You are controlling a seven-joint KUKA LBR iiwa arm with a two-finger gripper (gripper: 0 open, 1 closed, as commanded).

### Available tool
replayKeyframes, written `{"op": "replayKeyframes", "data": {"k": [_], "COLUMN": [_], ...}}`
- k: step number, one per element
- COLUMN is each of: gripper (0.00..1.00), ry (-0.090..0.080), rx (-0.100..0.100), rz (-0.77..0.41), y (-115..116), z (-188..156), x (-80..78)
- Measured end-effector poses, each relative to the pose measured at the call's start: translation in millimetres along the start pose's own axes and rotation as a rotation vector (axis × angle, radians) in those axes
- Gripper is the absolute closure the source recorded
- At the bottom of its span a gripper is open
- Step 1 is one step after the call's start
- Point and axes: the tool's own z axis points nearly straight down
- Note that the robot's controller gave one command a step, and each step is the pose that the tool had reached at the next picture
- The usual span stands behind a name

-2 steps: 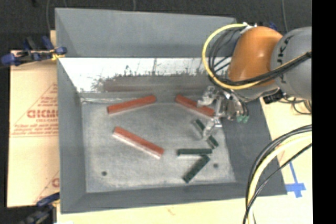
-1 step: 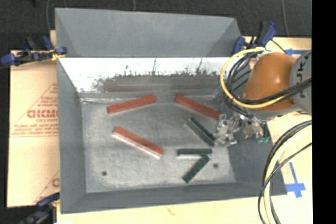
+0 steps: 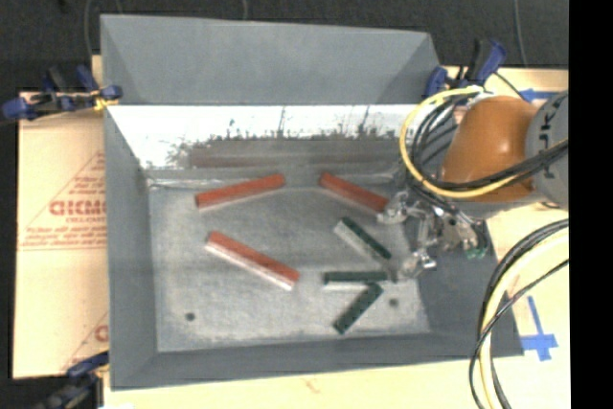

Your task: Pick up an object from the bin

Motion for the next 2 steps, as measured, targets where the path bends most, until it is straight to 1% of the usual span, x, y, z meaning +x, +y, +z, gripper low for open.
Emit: {"op": "replayKeyframes", "data": {"k": [1,2], "gripper": [0.0,1.0], "ry": [0.0,-0.003], "rx": [0.0,0.011], "rz": [0.0,-0.654], "y": [0,61], "z": [0,-4], "x": [0.2,44.7]}}
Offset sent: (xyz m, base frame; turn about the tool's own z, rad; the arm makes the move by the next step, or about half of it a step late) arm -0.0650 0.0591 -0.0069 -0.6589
